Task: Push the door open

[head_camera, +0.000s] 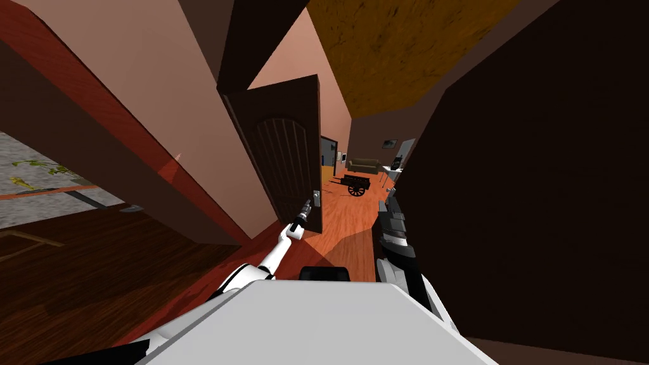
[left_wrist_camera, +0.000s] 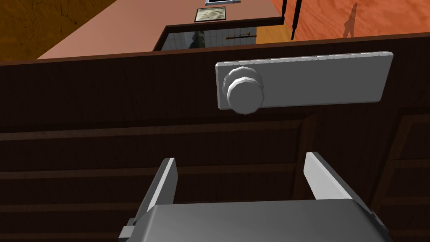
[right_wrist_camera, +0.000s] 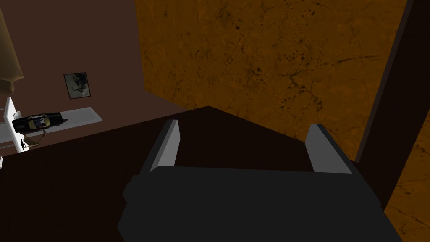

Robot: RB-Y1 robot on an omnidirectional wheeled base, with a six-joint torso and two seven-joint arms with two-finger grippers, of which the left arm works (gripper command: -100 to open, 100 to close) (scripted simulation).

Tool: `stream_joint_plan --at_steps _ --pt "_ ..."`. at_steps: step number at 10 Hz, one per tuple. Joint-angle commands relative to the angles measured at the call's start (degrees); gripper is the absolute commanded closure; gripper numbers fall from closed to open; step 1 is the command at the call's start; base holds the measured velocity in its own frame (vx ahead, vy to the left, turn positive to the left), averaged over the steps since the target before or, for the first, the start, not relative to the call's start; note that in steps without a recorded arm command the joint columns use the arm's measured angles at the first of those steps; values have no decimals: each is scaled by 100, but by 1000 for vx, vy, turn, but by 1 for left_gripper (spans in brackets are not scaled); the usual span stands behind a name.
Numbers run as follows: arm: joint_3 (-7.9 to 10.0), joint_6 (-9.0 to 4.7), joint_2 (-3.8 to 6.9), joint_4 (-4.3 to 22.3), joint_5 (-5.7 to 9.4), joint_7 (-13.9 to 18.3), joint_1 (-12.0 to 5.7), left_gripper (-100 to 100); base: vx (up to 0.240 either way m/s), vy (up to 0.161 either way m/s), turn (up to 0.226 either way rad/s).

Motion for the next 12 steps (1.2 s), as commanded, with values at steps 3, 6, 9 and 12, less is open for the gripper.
stream_joint_plan --at_steps 3,6,9,12 --pt "45 -38 -8 39 6 -30 -14 -100 189 -39 -15" --pt "96 -78 -15 77 14 -62 -22 -100 203 -46 -26" --pt "116 -98 -17 108 17 -72 -35 -100 150 -41 -14" --pt "116 -98 -17 108 17 -72 -35 100 -23 6 -3"
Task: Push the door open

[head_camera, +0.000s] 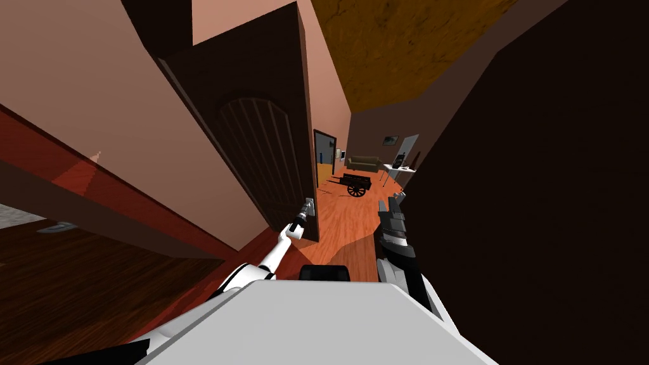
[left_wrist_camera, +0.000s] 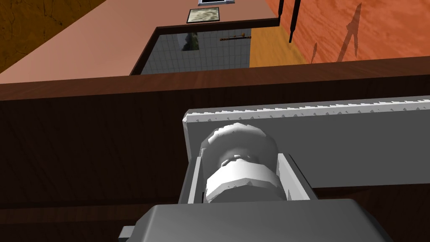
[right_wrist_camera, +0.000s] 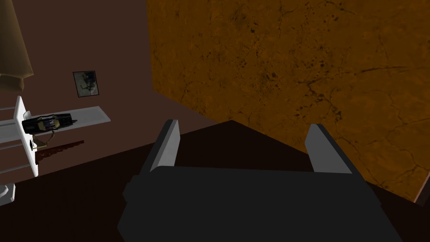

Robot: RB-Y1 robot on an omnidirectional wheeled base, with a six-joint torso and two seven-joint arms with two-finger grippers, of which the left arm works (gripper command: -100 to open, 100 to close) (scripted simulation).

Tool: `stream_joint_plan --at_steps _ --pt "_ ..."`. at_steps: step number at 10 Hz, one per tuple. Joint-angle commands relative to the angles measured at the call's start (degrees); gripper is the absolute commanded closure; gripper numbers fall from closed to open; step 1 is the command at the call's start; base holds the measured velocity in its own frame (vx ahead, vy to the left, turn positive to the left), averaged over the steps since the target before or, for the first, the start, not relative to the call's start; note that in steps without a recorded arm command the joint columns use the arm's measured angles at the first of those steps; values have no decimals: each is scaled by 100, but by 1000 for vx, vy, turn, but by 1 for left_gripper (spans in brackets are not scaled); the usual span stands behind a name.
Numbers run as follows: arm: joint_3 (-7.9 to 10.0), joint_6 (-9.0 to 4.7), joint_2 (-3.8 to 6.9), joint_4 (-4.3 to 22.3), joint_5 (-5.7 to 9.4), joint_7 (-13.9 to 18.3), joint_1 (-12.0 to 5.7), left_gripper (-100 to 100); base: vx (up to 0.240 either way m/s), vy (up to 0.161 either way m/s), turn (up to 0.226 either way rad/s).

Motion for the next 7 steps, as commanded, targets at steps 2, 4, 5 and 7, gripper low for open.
stream_joint_plan --at_steps 2,4,5,7 --pt "-1 0 -3 2 1 3 8 100 -14 3 3" --pt "64 11 11 27 15 -25 19 100 52 -22 15" --pt "100 12 18 34 23 -37 18 100 151 -81 44" --pt "147 12 27 42 34 -53 17 100 144 -76 41"
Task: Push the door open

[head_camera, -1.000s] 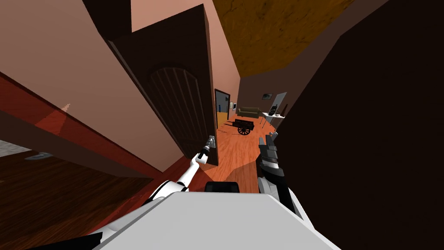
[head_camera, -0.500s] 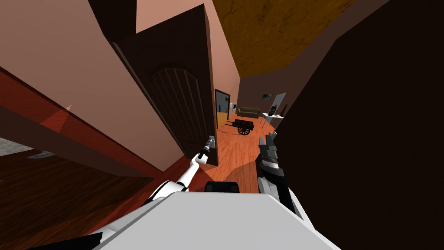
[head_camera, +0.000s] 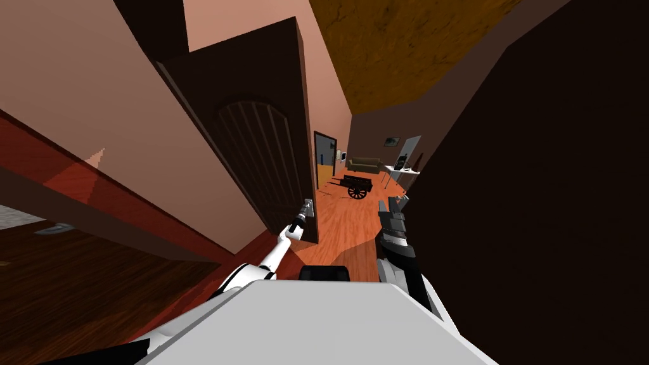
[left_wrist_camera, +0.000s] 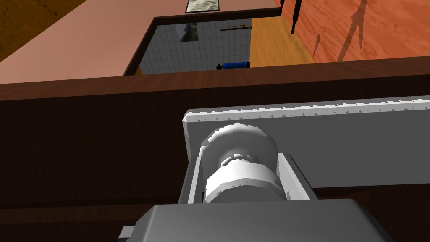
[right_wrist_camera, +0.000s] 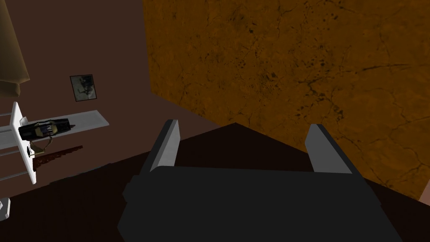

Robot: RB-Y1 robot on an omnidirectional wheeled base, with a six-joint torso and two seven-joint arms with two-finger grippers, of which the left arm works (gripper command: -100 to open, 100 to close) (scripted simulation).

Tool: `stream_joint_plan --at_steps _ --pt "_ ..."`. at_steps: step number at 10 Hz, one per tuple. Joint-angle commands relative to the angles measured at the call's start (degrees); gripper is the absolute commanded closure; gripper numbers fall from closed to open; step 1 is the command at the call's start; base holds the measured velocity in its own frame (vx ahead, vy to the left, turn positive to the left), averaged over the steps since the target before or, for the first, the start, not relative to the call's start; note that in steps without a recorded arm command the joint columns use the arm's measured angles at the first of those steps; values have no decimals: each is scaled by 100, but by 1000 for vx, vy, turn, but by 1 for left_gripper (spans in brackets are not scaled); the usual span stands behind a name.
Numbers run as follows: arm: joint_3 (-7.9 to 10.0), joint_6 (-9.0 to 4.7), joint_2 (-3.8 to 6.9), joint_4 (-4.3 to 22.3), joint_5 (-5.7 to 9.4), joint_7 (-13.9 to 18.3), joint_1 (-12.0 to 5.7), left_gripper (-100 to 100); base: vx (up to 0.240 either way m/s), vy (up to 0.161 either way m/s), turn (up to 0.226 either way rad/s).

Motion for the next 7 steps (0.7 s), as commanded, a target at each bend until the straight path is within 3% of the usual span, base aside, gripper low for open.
stream_joint_plan --at_steps 1,7 --pt "4 97 57 -176 3 22 34 100 62 -18 -13" --pt "393 102 132 -105 94 -110 24 100 169 -95 52"
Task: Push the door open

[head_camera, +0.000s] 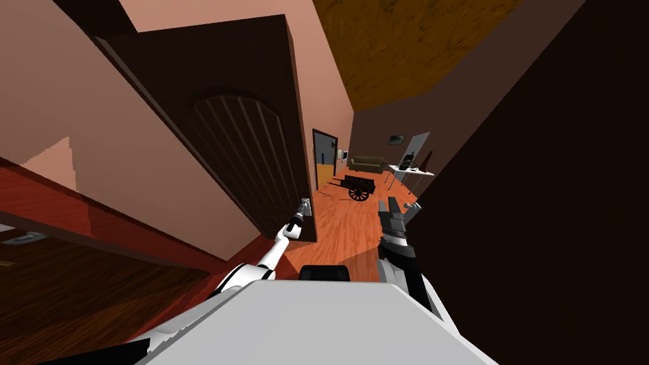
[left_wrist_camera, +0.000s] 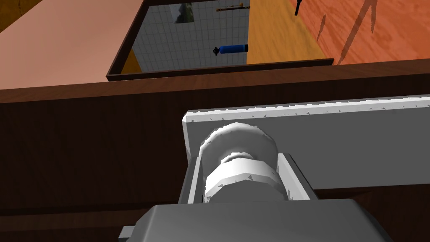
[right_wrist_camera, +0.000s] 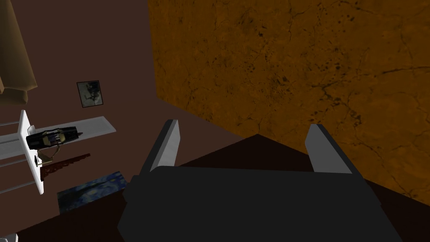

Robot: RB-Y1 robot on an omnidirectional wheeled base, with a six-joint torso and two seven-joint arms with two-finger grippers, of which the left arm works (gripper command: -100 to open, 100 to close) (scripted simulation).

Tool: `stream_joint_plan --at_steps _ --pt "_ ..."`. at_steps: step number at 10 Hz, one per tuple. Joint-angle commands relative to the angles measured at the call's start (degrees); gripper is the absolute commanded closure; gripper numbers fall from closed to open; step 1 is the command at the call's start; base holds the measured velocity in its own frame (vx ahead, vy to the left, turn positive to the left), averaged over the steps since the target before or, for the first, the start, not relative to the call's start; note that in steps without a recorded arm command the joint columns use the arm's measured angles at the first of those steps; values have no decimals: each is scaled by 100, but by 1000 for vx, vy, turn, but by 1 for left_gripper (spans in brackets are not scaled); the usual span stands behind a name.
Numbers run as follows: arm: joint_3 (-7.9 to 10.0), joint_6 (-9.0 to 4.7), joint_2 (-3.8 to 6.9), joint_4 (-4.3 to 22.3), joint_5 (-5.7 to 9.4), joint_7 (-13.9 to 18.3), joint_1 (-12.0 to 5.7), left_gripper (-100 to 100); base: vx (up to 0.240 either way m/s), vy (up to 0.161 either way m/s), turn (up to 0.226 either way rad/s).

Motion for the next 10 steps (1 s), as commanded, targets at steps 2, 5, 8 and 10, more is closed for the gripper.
stream_joint_plan --at_steps 2,5,8,10 --pt "255 41 78 -82 51 -93 52 100 178 -146 82" --pt "462 43 118 -44 99 -163 47 100 183 -124 70" --pt "707 46 166 2 157 -246 40 100 175 -142 90" --pt "862 48 196 30 193 -299 36 100 177 -148 77"
